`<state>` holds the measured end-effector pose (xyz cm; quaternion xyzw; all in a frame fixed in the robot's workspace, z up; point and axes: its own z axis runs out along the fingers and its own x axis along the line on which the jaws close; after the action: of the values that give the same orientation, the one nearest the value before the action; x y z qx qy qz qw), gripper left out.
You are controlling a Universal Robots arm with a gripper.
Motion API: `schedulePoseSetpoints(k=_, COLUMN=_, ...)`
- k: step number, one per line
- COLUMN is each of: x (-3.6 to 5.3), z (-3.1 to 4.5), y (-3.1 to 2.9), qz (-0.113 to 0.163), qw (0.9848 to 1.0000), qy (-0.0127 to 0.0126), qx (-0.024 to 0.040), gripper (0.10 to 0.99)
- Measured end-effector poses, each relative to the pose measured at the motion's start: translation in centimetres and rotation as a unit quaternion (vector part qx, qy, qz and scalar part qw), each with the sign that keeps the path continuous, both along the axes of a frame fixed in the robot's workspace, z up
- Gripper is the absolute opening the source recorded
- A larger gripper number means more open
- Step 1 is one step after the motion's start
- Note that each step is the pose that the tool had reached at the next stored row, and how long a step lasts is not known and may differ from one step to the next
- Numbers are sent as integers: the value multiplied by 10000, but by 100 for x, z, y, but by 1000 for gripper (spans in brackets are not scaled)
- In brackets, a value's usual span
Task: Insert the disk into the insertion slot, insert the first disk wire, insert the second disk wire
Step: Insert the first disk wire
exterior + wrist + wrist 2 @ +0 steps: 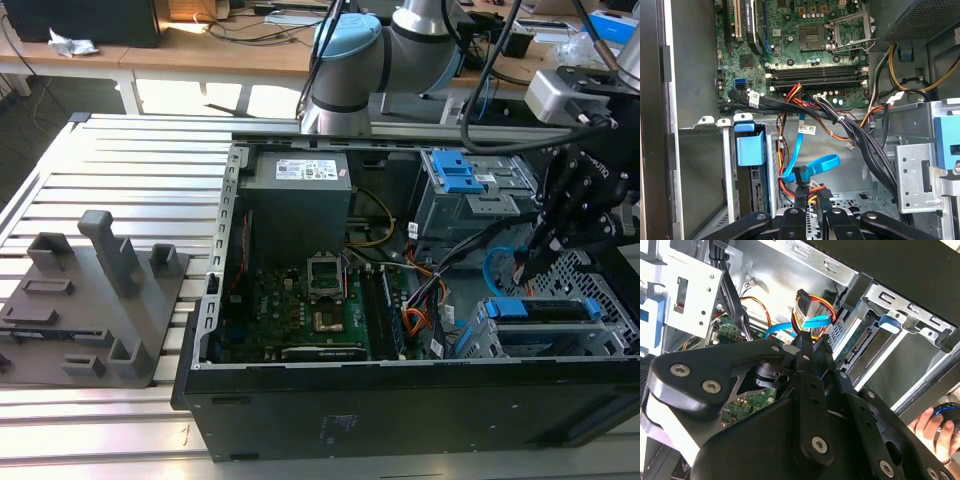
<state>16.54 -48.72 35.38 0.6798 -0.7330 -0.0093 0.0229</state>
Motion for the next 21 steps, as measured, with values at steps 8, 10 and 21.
schedulePoseSetpoints(k=8, x=0, z=-39, y=0, qz=0, qw=10000, qy=0, qx=0, gripper=239)
schedulePoseSetpoints(k=10, x=0, z=-50, y=0, qz=0, qw=10000, qy=0, qx=0, gripper=239)
schedulePoseSetpoints(k=21, x=0, z=-105, y=0, qz=0, qw=10000, qy=0, qx=-2, gripper=239)
